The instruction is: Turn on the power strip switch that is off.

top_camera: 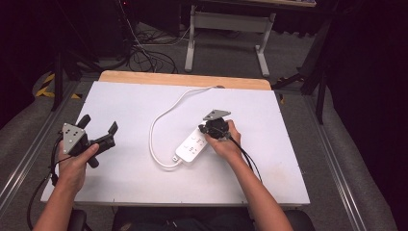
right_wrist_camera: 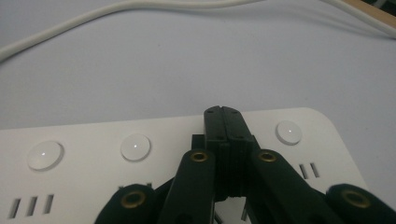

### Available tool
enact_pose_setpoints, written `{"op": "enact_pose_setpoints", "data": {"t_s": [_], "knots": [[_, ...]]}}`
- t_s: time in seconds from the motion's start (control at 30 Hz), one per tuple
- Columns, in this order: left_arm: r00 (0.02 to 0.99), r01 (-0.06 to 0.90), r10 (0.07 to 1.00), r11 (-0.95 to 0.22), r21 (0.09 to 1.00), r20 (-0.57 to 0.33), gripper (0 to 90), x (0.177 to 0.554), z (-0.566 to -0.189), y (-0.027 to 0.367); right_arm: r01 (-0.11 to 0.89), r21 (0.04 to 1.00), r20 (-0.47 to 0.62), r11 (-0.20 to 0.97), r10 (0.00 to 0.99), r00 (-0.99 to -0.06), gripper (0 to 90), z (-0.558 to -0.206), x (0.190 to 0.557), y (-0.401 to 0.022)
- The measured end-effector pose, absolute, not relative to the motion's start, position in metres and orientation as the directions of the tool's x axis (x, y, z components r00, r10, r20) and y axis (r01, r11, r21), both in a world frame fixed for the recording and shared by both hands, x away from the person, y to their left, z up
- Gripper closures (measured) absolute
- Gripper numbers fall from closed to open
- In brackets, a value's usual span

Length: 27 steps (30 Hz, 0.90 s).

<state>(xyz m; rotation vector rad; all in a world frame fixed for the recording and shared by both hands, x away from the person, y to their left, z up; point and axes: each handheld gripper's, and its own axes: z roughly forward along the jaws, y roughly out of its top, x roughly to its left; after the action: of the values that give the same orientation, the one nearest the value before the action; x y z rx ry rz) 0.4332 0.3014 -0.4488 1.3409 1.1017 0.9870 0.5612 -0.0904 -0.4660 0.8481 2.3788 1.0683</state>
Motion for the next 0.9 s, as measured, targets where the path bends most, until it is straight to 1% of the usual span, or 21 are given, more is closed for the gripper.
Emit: {"op": "enact_pose_setpoints", "data": {"t_s": [0.27,0.5,0.83,0.9], "knots": [[0.219,0.075,0.975,0.021,0.997,-0.037,6.6,0.4323,-0.4494,0.3035,0.373,0.771,-0.087,0.516,0.666,-0.741,90.0,-0.4656,0.5632,-0.0917],[0.22,0.074,0.975,0.023,0.997,-0.039,6.7,0.4321,-0.4493,0.3039,0.369,0.771,-0.095,0.519,0.667,-0.739,90.0,-0.4657,0.5625,-0.0914],[0.22,0.074,0.975,0.028,0.997,-0.043,6.7,0.4325,-0.4493,0.3047,0.38,0.779,-0.086,0.499,0.685,-0.723,90.0,-0.4653,0.5624,-0.0939],[0.216,0.073,0.975,0.028,0.997,-0.043,6.7,0.4325,-0.4492,0.3047,0.371,0.794,-0.077,0.481,0.685,-0.724,90.0,-0.4658,0.5615,-0.0962]]}}
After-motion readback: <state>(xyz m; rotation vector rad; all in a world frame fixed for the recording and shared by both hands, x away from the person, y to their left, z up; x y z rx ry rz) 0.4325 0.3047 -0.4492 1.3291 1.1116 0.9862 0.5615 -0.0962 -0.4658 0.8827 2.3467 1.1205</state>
